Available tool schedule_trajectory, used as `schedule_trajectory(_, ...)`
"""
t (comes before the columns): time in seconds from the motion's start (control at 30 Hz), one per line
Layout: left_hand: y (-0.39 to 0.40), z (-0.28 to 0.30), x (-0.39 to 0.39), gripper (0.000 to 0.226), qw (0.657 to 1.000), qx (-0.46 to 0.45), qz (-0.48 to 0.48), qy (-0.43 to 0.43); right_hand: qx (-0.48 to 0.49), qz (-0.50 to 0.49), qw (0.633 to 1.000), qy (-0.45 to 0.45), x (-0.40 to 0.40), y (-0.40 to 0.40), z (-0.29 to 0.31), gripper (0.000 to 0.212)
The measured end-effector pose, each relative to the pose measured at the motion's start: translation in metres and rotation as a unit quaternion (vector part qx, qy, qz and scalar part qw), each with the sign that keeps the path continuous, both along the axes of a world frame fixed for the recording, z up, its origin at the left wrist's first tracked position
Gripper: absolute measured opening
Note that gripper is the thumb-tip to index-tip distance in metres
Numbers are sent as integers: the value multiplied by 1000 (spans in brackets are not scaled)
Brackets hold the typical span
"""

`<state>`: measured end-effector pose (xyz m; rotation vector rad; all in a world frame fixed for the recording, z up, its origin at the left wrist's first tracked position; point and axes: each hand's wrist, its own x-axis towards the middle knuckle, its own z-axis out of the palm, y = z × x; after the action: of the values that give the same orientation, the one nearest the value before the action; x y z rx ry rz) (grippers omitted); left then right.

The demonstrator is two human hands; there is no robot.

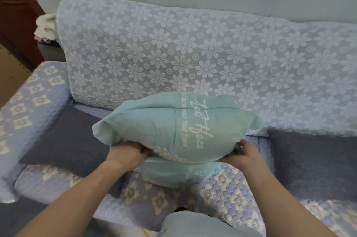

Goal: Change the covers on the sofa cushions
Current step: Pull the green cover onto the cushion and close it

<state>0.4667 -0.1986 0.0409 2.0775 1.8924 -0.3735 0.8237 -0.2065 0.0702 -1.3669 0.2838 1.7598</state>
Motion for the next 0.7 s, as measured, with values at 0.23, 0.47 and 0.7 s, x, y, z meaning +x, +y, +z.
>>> schedule_trajectory(0.23,9,0,13,63,997,-43,33,55,24,-24,991,-131,-16,22,-31,22)
schedule_trajectory(0.47,-13,31,27,70,986,-53,-142,-61,36,370,703,-606,-10,2,-43,33)
schedule_trajectory(0.7,-14,58,0,50,971,-46,-221,-78,78,748,315,-579,33,0,-8,48)
